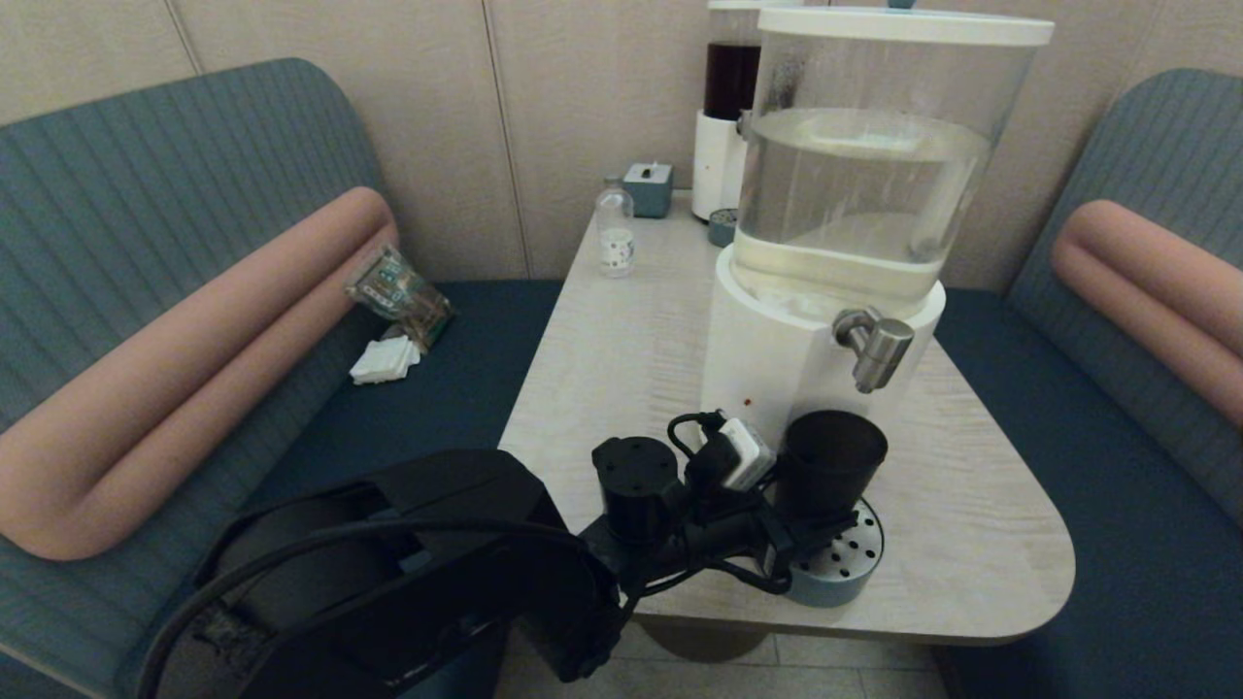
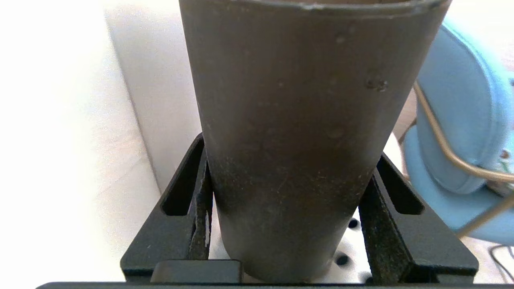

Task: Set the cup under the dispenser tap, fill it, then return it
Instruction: Place the cup next to the water dispenser

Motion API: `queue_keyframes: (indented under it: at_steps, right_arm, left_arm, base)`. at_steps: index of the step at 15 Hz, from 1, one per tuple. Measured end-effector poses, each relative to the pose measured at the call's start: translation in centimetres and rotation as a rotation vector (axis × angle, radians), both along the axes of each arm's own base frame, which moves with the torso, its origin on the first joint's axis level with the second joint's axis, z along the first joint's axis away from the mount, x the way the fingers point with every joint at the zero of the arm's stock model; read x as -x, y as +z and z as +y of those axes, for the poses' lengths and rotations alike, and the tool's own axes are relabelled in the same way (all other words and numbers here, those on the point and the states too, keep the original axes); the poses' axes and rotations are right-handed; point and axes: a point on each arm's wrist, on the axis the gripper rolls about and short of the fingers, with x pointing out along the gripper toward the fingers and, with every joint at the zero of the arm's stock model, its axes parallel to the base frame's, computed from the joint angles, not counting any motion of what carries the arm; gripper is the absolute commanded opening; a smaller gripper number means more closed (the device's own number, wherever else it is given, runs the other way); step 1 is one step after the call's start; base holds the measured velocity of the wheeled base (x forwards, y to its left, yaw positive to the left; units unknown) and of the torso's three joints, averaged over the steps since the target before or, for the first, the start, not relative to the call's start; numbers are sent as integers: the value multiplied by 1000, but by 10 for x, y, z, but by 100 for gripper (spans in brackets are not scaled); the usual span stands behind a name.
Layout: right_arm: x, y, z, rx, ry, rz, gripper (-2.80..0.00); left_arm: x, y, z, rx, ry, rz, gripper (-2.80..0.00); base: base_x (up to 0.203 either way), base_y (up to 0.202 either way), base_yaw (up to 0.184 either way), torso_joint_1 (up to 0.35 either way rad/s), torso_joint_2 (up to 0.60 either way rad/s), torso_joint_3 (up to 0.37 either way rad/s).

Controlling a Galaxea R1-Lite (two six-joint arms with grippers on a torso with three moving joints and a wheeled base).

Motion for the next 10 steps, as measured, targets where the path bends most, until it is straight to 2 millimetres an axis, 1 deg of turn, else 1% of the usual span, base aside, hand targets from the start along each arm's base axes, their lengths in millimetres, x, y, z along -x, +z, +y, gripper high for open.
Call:
queue_keyframes:
  at_steps: [2, 5, 7, 10]
  right_arm:
    - [0, 0, 0, 0, 0, 0, -280]
    - [0, 0, 0, 0, 0, 0, -280]
    - [0, 0, 0, 0, 0, 0, -280]
    - [0, 0, 0, 0, 0, 0, -280]
  left_arm:
    - [9, 6, 8, 1, -1, 16, -280]
    - [22, 17, 26, -7, 9, 44, -280]
    - [28, 24, 45, -17, 33, 67, -280]
    - [25, 36, 77, -19, 100, 78, -280]
  base:
    - [0, 0, 0, 0, 0, 0]
    - [0, 0, 0, 0, 0, 0]
    - [0, 0, 0, 0, 0, 0]
    - [0, 0, 0, 0, 0, 0]
